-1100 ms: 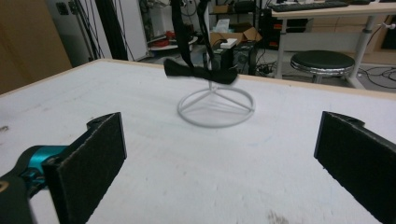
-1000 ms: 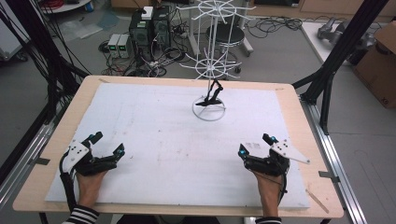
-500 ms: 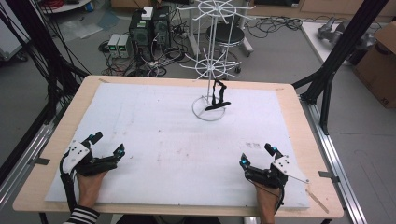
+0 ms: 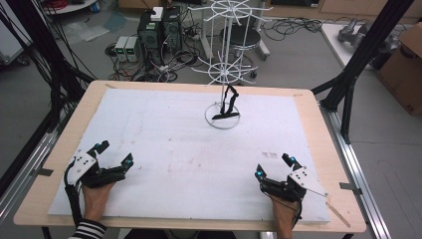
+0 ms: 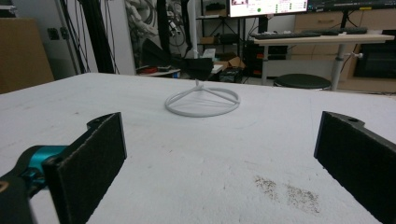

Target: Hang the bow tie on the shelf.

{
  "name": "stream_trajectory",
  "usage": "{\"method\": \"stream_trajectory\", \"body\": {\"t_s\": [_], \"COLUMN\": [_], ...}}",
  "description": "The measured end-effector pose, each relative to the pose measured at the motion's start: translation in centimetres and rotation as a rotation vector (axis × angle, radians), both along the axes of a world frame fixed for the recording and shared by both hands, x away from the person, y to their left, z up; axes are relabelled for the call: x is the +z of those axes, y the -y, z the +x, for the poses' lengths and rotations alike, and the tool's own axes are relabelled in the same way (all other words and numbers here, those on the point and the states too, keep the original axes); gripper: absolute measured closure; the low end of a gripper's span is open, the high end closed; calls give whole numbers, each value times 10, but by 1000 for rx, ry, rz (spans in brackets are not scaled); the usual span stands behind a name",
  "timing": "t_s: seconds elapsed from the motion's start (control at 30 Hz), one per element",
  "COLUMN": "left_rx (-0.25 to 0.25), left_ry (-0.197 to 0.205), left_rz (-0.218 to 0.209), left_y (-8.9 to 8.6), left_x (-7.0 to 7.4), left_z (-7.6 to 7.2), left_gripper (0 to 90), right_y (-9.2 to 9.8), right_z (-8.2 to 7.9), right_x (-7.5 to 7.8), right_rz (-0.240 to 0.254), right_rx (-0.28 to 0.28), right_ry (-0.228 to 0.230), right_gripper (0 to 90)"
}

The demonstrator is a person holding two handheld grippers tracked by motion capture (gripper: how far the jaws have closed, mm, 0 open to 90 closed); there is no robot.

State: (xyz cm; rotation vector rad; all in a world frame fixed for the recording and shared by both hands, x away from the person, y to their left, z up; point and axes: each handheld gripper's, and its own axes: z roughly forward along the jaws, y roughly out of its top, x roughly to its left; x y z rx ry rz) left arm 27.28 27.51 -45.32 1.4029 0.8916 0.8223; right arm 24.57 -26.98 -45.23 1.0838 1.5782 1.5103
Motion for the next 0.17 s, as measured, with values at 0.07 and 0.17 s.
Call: {"method": "stream_trajectory", "body": {"t_s": [0.07, 0.17], "left_rx": [0, 2], "left_ry": [1, 8], "left_rz": [1, -1], "left_y": [0, 0], "left_x": [0, 0], "left_z": [0, -1], "left_gripper": [29, 28], "right_y": [0, 0], "right_z": [-1, -1], "right_x": [0, 0], "right_rz": [4, -2], "right_rx": [-7, -18], "right_ry": [-1, 11], "right_gripper": [11, 11]}}
